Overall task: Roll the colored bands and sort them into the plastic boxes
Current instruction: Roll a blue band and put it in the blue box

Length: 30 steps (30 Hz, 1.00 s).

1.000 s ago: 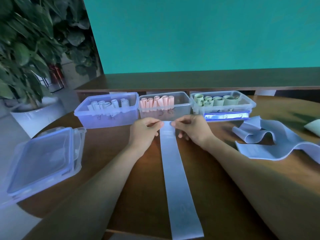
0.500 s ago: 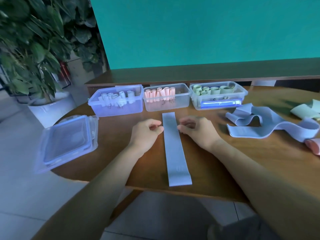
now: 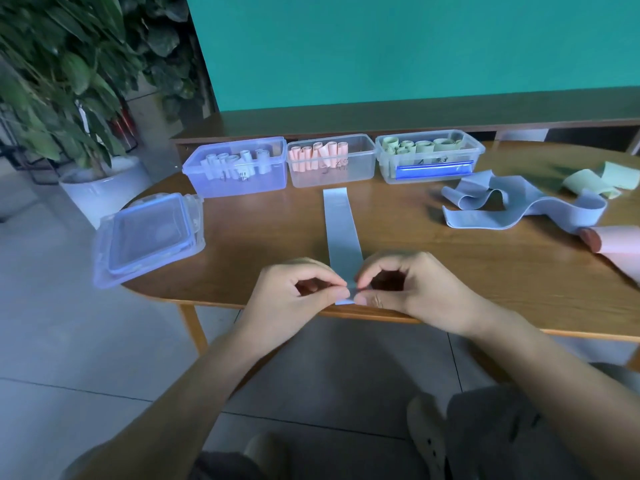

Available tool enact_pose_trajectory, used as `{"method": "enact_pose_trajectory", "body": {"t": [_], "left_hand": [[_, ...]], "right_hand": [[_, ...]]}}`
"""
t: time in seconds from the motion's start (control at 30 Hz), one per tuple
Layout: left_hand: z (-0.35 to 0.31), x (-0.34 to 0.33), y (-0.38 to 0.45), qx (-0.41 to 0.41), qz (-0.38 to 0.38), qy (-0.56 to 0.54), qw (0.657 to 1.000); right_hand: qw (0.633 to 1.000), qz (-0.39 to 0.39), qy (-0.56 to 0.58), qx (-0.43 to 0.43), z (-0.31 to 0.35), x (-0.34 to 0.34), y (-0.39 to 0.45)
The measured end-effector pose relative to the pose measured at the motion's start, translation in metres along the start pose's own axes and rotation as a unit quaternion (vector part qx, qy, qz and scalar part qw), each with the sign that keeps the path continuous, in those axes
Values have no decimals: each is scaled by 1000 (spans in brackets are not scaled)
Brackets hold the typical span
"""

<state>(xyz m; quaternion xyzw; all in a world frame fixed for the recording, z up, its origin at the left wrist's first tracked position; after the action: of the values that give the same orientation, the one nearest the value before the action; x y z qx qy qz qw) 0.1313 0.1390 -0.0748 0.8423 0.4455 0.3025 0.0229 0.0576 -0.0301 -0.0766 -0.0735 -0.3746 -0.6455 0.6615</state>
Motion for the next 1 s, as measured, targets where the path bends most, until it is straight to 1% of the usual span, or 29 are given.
{"method": "enact_pose_trajectory", "body": {"t": [0.13,0.2,0.43,0.6,0.77,0.87,1.0], "left_hand": [[-1,-3,-6,-63,0,95,993],[0,-3,-6,-67,-2,129,989],[2,-4,-3,-59,4,179,982],[0,-5,0,-56,10,177,982],[2,-5,7,-18,21,188,982],[1,-2,11,1,12,172,985],[-3,-5,11,-35,41,149,987]], "right_hand": [[998,25,-50,22,2,-1,-3],[997,26,-61,27,1,-1,-3],[995,22,-93,20,1,-1,-1],[992,29,-119,-12,-3,0,2],[991,50,-99,-76,-14,5,12],[990,56,-94,-90,-17,7,15],[992,43,-90,-79,-18,8,16]]}}
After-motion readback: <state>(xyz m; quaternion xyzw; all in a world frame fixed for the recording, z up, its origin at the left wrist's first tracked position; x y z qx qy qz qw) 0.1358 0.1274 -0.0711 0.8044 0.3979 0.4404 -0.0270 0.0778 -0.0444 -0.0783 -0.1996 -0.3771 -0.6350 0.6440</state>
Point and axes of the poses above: each hand's wrist, its own y-axis towards the middle knuckle, its own x-axis out of the back of the hand, z = x × y, the point moved 6 cm from there along y, towards the middle knuckle, and after that the axes turned 6 degrees about x, right-handed, at the moved point
